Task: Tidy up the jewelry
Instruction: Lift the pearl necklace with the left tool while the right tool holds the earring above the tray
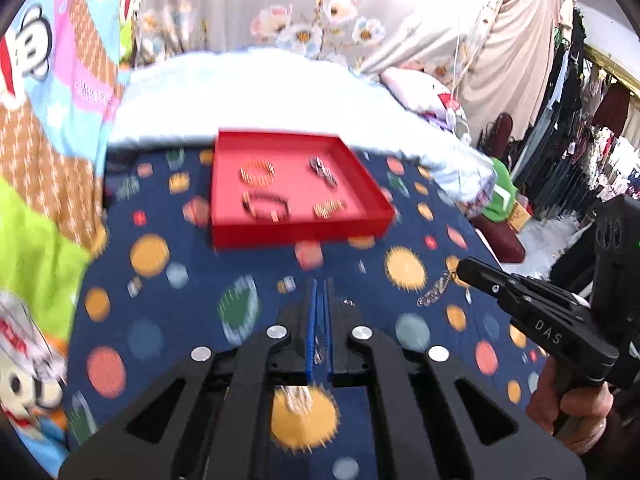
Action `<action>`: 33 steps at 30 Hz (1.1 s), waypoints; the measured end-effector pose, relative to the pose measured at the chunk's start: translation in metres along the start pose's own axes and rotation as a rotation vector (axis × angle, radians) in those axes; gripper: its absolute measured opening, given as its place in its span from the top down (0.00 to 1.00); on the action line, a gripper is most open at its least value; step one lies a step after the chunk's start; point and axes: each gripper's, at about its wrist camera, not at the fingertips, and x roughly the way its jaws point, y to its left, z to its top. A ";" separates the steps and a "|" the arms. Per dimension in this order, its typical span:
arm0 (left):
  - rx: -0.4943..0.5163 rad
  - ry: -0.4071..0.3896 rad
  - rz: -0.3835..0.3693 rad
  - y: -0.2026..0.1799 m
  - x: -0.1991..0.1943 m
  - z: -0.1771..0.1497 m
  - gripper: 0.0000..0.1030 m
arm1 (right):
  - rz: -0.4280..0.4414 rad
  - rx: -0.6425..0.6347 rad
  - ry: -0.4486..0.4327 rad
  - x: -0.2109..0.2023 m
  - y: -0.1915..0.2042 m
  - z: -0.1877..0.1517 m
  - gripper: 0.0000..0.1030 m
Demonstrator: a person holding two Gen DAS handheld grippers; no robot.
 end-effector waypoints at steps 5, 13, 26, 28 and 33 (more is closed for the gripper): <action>-0.001 -0.052 0.018 0.006 -0.001 0.026 0.98 | -0.009 -0.018 -0.042 0.005 -0.001 0.028 1.00; -0.043 0.093 0.025 0.011 0.030 -0.017 0.52 | -0.008 0.019 0.006 0.012 -0.005 0.006 1.00; -0.052 0.249 0.070 0.006 0.083 -0.084 0.77 | -0.013 0.064 0.081 0.013 -0.010 -0.033 1.00; -0.047 0.252 0.083 0.007 0.085 -0.087 0.85 | -0.015 0.070 0.082 0.013 -0.012 -0.034 1.00; -0.073 0.255 0.068 0.014 0.083 -0.088 0.86 | -0.014 0.083 0.079 0.012 -0.016 -0.035 1.00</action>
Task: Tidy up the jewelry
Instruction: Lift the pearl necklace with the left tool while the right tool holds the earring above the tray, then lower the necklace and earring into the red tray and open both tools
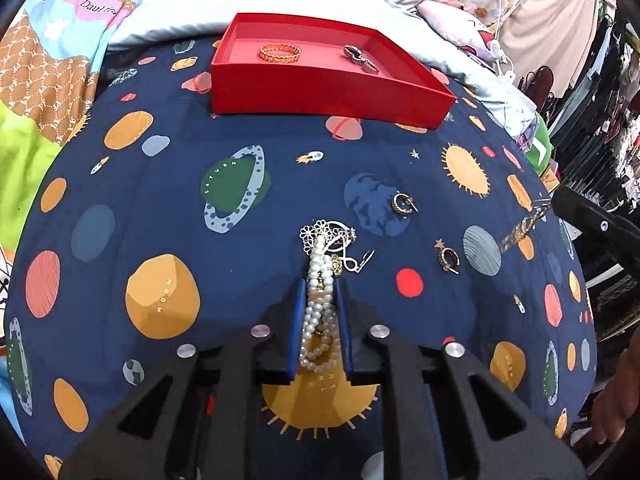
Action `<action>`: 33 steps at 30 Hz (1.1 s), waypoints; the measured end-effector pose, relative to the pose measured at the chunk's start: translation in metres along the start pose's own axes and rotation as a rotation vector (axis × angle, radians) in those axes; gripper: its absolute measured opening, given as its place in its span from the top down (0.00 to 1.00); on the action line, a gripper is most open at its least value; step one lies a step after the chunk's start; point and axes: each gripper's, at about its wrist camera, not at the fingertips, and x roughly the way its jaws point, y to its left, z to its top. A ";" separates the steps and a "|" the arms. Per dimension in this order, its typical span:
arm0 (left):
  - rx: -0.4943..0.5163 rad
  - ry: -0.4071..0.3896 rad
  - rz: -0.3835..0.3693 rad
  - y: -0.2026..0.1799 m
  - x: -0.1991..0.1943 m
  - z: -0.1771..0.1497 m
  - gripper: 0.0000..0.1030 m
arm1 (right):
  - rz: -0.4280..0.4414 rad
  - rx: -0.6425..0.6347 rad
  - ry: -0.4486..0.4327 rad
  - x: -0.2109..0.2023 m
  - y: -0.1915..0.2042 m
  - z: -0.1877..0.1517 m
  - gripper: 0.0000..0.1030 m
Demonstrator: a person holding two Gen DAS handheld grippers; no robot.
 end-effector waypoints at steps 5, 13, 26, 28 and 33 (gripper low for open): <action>0.006 -0.011 -0.020 -0.003 -0.010 -0.001 0.86 | 0.000 0.004 -0.006 -0.002 -0.001 0.002 1.00; 0.004 -0.077 -0.048 -0.002 -0.046 0.011 0.86 | -0.001 -0.011 -0.030 -0.009 0.002 0.009 1.00; 0.017 -0.228 -0.020 0.011 -0.078 0.081 0.86 | 0.031 -0.064 -0.095 0.000 0.010 0.058 1.00; 0.025 -0.247 -0.013 0.011 -0.077 0.094 0.86 | 0.045 -0.065 -0.099 0.005 0.011 0.067 1.00; 0.034 -0.285 -0.003 0.011 -0.069 0.125 0.86 | 0.049 -0.092 -0.116 0.020 0.016 0.095 1.00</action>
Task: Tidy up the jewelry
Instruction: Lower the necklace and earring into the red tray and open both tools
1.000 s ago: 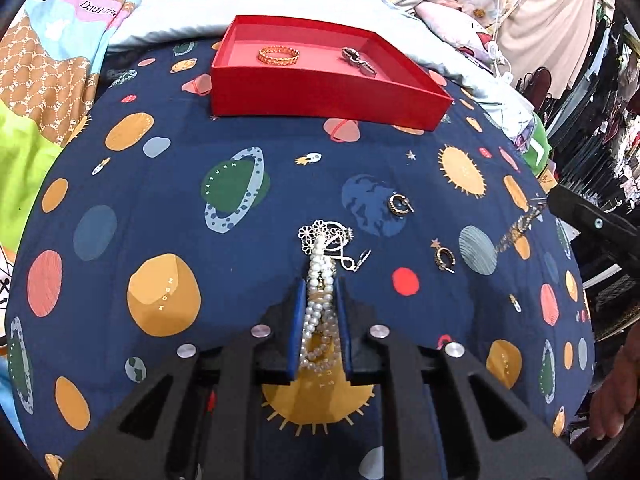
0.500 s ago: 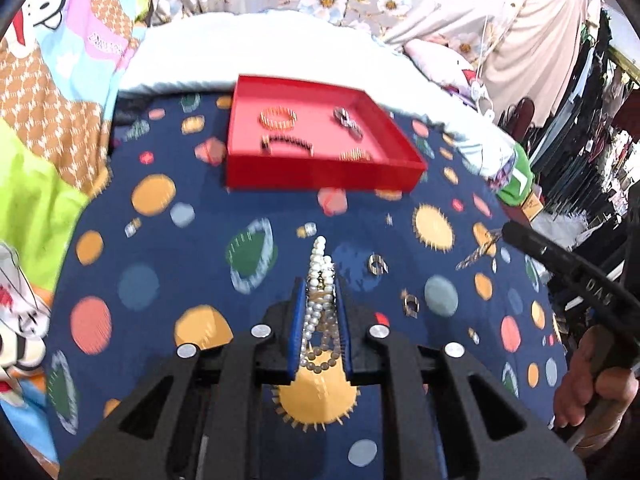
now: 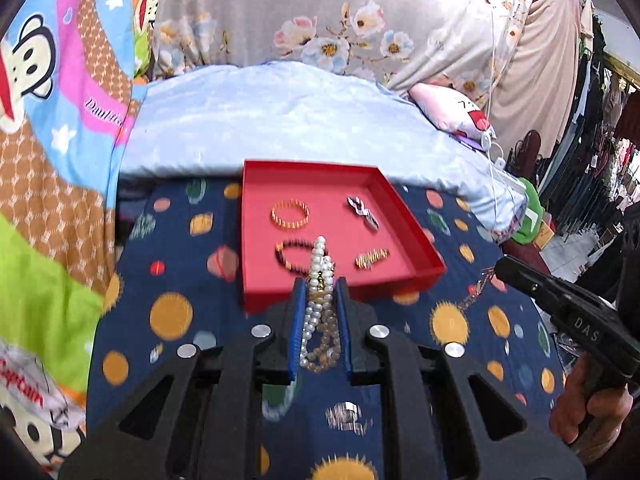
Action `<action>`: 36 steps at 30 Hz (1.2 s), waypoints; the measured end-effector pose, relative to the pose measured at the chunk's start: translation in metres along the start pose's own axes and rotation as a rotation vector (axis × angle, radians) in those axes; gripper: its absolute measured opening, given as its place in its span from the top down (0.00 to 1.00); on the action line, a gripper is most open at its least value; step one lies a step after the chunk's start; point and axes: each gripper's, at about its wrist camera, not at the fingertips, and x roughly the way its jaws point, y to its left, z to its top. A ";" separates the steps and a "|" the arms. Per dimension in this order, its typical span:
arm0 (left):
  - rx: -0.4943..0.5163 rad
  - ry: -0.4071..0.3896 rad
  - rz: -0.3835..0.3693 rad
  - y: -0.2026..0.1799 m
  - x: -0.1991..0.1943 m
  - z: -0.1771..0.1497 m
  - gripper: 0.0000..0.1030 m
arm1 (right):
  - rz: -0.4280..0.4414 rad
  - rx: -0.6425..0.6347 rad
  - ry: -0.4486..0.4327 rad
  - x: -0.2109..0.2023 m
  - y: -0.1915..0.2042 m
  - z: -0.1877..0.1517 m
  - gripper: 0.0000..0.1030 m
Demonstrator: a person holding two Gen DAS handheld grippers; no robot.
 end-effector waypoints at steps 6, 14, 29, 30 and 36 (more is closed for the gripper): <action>-0.002 -0.010 -0.003 0.002 0.037 0.033 0.86 | -0.006 -0.030 -0.016 0.031 0.001 0.031 1.00; -0.013 0.009 0.007 0.007 0.091 0.059 0.86 | 0.004 -0.017 -0.007 0.083 -0.006 0.059 1.00; 0.022 0.093 0.029 -0.011 0.172 0.069 0.86 | -0.025 0.002 0.037 0.150 -0.027 0.073 1.00; 0.023 0.098 0.034 -0.012 0.177 0.068 0.86 | -0.031 0.004 0.044 0.154 -0.029 0.072 1.00; 0.060 0.107 0.070 -0.020 0.189 0.065 0.85 | -0.039 0.026 0.066 0.166 -0.039 0.067 0.99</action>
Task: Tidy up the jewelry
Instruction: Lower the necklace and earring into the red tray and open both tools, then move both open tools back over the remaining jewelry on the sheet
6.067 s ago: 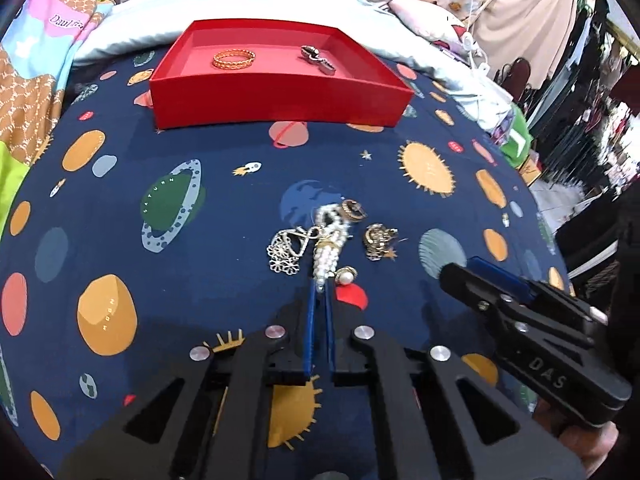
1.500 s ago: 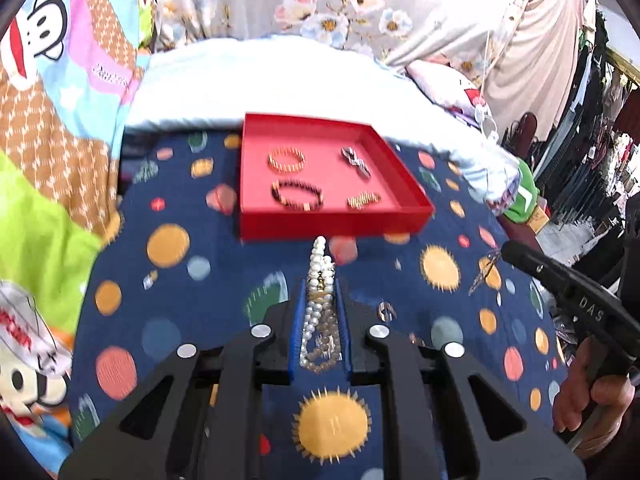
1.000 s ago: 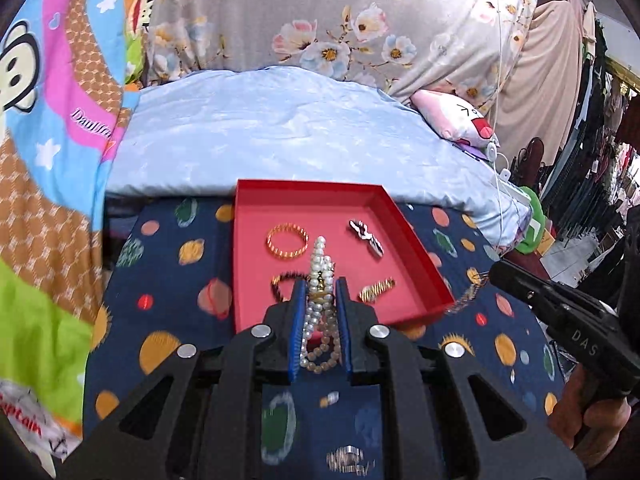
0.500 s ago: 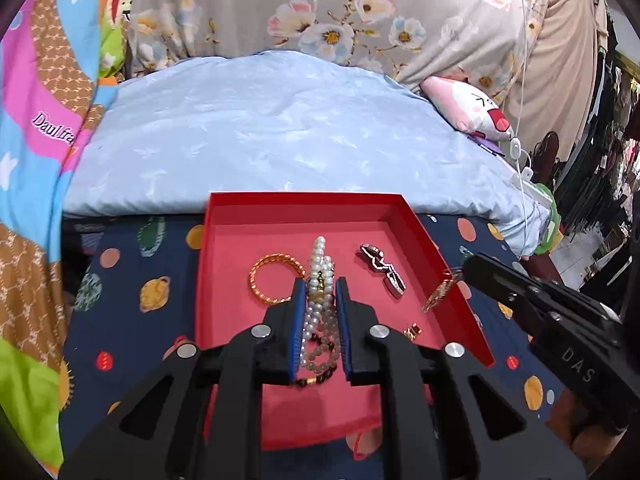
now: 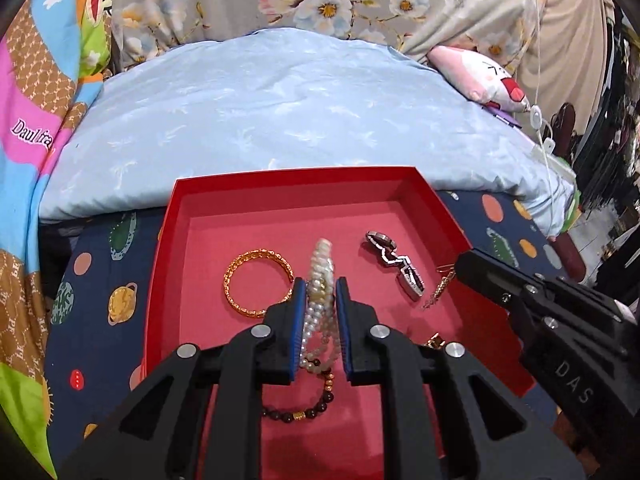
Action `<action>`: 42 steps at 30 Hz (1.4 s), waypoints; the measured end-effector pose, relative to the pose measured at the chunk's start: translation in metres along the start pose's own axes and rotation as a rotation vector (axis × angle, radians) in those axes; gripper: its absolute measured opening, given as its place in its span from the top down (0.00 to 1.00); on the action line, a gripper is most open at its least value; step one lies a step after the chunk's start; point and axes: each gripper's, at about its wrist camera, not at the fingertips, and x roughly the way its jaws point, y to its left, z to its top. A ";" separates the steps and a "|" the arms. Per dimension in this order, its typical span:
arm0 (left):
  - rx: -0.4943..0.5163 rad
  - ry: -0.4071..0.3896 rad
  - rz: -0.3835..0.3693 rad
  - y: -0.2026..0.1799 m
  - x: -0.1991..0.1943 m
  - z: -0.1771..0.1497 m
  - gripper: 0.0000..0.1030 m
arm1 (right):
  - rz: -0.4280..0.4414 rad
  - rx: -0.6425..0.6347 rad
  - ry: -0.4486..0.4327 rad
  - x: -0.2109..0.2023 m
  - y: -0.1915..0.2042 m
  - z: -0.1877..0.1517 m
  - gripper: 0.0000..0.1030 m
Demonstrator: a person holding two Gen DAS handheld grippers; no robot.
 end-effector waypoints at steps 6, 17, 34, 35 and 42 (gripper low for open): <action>-0.020 -0.015 0.047 0.001 -0.004 -0.001 0.49 | -0.008 0.018 -0.006 0.001 -0.004 -0.003 0.87; -0.031 -0.072 0.074 0.024 -0.087 -0.037 0.32 | -0.033 -0.037 -0.067 -0.085 0.011 -0.043 0.72; -0.209 0.103 0.083 0.058 -0.154 -0.193 0.32 | 0.045 -0.049 0.169 -0.118 0.062 -0.201 0.72; -0.228 0.115 0.089 0.062 -0.155 -0.200 0.32 | 0.050 -0.053 0.179 -0.116 0.065 -0.205 0.72; -0.274 0.138 0.132 0.081 -0.164 -0.223 0.32 | 0.074 -0.045 0.225 -0.095 0.081 -0.216 0.72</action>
